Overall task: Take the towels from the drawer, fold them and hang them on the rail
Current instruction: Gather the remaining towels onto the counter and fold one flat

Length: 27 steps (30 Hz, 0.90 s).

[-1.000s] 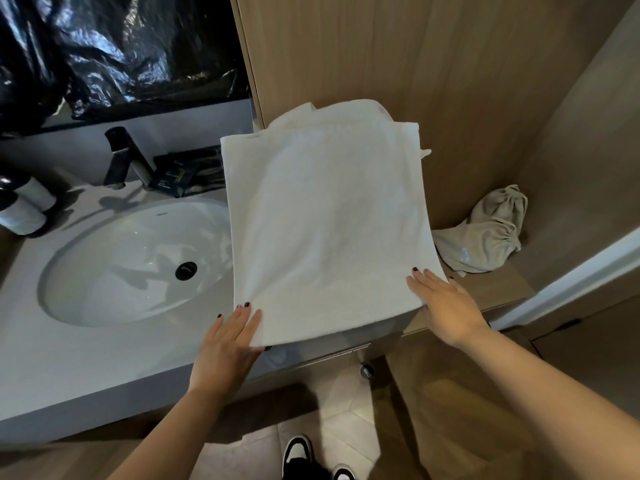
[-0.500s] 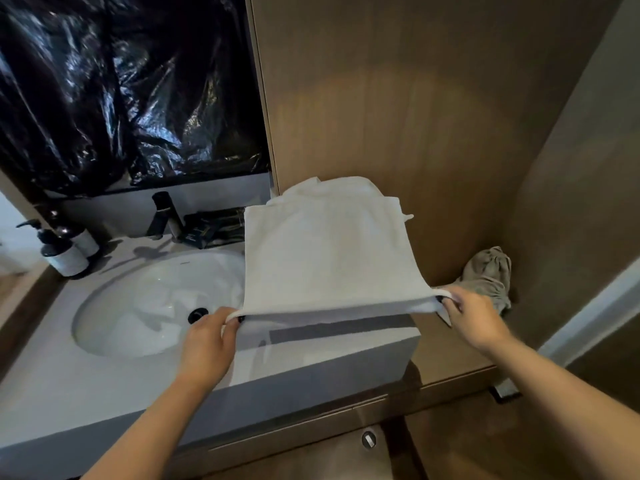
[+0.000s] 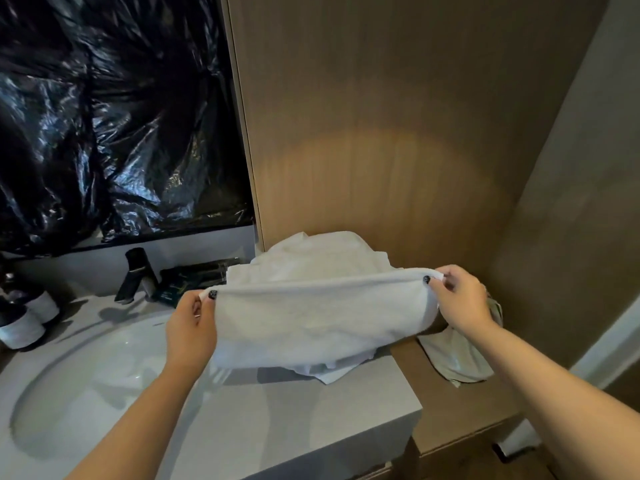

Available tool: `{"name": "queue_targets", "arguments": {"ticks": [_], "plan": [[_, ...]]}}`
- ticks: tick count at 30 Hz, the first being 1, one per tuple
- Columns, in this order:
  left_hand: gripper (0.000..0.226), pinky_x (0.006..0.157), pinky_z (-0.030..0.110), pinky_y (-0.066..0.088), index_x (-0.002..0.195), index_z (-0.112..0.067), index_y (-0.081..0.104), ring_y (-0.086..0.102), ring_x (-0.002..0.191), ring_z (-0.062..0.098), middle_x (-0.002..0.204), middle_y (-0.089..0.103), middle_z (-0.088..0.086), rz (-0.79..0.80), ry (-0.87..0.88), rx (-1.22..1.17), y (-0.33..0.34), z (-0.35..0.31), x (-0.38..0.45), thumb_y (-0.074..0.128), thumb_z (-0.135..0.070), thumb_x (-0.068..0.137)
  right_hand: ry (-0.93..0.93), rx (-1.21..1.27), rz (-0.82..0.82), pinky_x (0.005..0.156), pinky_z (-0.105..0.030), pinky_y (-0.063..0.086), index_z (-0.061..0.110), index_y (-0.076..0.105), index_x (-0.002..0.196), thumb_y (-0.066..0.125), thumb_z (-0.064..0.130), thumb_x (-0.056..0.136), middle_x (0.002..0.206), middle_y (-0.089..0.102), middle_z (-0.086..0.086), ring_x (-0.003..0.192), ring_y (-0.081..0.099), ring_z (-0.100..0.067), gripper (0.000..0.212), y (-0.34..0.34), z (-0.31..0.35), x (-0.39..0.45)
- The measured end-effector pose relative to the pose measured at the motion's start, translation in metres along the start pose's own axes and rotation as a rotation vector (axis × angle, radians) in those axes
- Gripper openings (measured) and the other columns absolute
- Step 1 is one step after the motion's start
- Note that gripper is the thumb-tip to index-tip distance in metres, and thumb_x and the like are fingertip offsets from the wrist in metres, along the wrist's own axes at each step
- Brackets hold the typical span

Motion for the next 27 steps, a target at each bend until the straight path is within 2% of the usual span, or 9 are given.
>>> {"name": "queue_targets", "arguments": {"ticks": [6, 11, 13, 15, 17, 19, 21, 24, 27], "plan": [[0.023, 0.058, 0.031, 0.039, 0.08, -0.027, 0.05, 0.054, 0.069, 0.015, 0.077, 0.058, -0.003, -0.01, -0.062, -0.08, 0.034, 0.018, 0.056, 0.046, -0.029, 0.103, 0.027, 0.073, -0.041, 0.055, -0.022, 0.038, 0.016, 0.063, 0.089, 0.057, 0.019, 0.097, 0.077, 0.061, 0.003, 0.069, 0.054, -0.011, 0.01, 0.035, 0.007, 0.052], [0.018, 0.06, 0.025, 0.041, 0.094, -0.026, 0.056, 0.057, 0.076, 0.01, 0.086, 0.06, -0.008, 0.031, -0.057, -0.094, 0.065, 0.041, 0.081, 0.045, -0.038, 0.102, 0.167, 0.181, -0.029, 0.061, -0.026, 0.043, 0.018, 0.06, 0.088, 0.055, 0.017, 0.098, 0.083, 0.063, -0.003, 0.075, 0.057, -0.016, 0.011, 0.076, -0.022, 0.08], [0.015, 0.067, 0.026, 0.046, 0.1, -0.032, 0.06, 0.06, 0.084, 0.008, 0.095, 0.062, -0.011, 0.04, -0.055, -0.128, 0.074, 0.051, 0.085, 0.046, -0.038, 0.102, 0.221, 0.216, -0.03, 0.063, -0.024, 0.043, 0.021, 0.06, 0.086, 0.056, 0.019, 0.098, 0.085, 0.064, -0.001, 0.078, 0.058, -0.014, 0.013, 0.091, -0.035, 0.086], [0.014, 0.07, 0.028, 0.049, 0.093, -0.037, 0.061, 0.06, 0.083, 0.009, 0.093, 0.064, -0.011, 0.077, -0.1, -0.199, 0.085, 0.062, 0.086, 0.049, -0.038, 0.101, 0.27, 0.233, 0.007, 0.064, -0.026, 0.043, 0.012, 0.061, 0.085, 0.057, 0.023, 0.097, 0.081, 0.063, -0.009, 0.075, 0.056, -0.018, 0.017, 0.107, -0.045, 0.092], [0.014, 0.064, 0.024, 0.05, 0.09, -0.04, 0.062, 0.063, 0.076, 0.008, 0.086, 0.067, -0.008, 0.14, -0.123, -0.255, 0.095, 0.069, 0.086, 0.052, -0.035, 0.1, 0.339, 0.263, 0.054, 0.065, -0.03, 0.043, 0.002, 0.061, 0.089, 0.058, 0.027, 0.097, 0.084, 0.061, -0.021, 0.074, 0.055, -0.022, 0.026, 0.122, -0.053, 0.096], [0.011, 0.067, 0.031, 0.052, 0.094, -0.036, 0.064, 0.066, 0.08, 0.014, 0.089, 0.07, -0.004, 0.21, -0.15, -0.29, 0.102, 0.076, 0.086, 0.055, -0.04, 0.099, 0.422, 0.331, 0.098, 0.07, -0.035, 0.048, 0.011, 0.068, 0.084, 0.06, 0.028, 0.097, 0.086, 0.068, -0.017, 0.076, 0.063, -0.025, 0.023, 0.135, -0.06, 0.097], [0.029, 0.065, 0.038, 0.052, 0.093, -0.025, 0.067, 0.065, 0.075, 0.019, 0.085, 0.069, 0.007, 0.236, -0.174, -0.341, 0.103, 0.08, 0.089, 0.06, -0.053, 0.091, 0.505, 0.409, 0.17, 0.072, -0.036, 0.053, 0.022, 0.073, 0.076, 0.061, 0.028, 0.096, 0.085, 0.075, -0.007, 0.078, 0.071, -0.024, 0.024, 0.148, -0.066, 0.095], [0.034, 0.056, 0.03, 0.055, 0.092, -0.028, 0.073, 0.067, 0.067, 0.016, 0.082, 0.072, 0.004, 0.253, -0.214, -0.396, 0.101, 0.081, 0.09, 0.063, -0.058, 0.082, 0.597, 0.577, 0.262, 0.069, -0.032, 0.053, 0.02, 0.076, 0.085, 0.06, 0.023, 0.096, 0.098, 0.076, -0.008, 0.085, 0.074, -0.021, 0.02, 0.163, -0.076, 0.09], [0.028, 0.053, 0.026, 0.055, 0.092, -0.028, 0.077, 0.069, 0.064, 0.014, 0.08, 0.074, 0.003, 0.259, -0.246, -0.469, 0.1, 0.079, 0.089, 0.065, -0.05, 0.08, 0.66, 0.679, 0.316, 0.077, -0.036, 0.051, 0.013, 0.072, 0.107, 0.057, 0.018, 0.098, 0.11, 0.073, -0.012, 0.096, 0.072, -0.024, 0.018, 0.166, -0.083, 0.087]]}}
Point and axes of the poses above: each hand's wrist, its own x-axis towards the middle knuckle, its own y-axis out of the palm, z = x × y, the point moved 10 cm from there along x, towards the middle knuckle
